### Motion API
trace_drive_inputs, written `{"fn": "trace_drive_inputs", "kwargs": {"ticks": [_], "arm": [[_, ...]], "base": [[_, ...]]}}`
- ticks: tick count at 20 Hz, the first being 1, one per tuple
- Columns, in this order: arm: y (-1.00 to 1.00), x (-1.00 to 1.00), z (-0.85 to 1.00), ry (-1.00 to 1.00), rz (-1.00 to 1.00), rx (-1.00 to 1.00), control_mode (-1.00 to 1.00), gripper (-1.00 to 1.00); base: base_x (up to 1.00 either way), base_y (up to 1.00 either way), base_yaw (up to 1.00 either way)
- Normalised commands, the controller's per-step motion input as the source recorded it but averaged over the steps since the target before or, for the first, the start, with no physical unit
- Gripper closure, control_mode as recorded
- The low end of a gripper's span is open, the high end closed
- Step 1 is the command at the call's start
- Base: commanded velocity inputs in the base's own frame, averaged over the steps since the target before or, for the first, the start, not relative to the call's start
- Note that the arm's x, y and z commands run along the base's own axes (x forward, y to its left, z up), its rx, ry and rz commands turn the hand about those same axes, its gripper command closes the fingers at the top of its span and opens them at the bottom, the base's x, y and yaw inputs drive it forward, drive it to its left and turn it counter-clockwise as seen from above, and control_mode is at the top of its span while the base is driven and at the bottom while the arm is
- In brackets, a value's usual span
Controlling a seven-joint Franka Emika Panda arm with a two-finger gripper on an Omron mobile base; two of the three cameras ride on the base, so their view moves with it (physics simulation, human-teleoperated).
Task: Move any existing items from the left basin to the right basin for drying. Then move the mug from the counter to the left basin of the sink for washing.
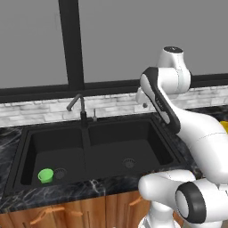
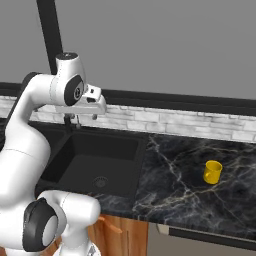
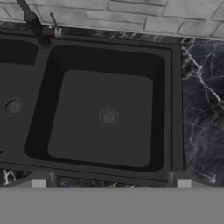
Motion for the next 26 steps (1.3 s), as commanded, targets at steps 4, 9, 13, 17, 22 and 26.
{"fn": "trace_drive_inputs", "kwargs": {"ticks": [4, 9, 13, 17, 22, 26], "arm": [[0.00, 0.00, 0.00, 0.00, 0.00, 0.00, -1.00, -1.00], [0.18, -0.28, -0.09, 0.00, 0.00, 0.00, -1.00, -1.00], [0.67, 0.00, -0.20, 0.07, 0.00, -0.01, -1.00, -1.00], [0.74, 0.00, -0.10, 0.09, 0.00, -0.03, -1.00, -1.00], [0.70, 0.00, -0.11, 0.20, 0.00, -0.03, -1.00, -1.00], [0.67, 0.01, -0.18, 0.20, 0.00, -0.02, -1.00, -1.00]], "base": [[0.00, 0.00, 0.00], [0.00, 0.00, 0.00], [0.00, 0.00, 0.00], [0.00, 0.00, 0.00], [0.00, 0.00, 0.00], [0.00, 0.00, 0.00]]}}
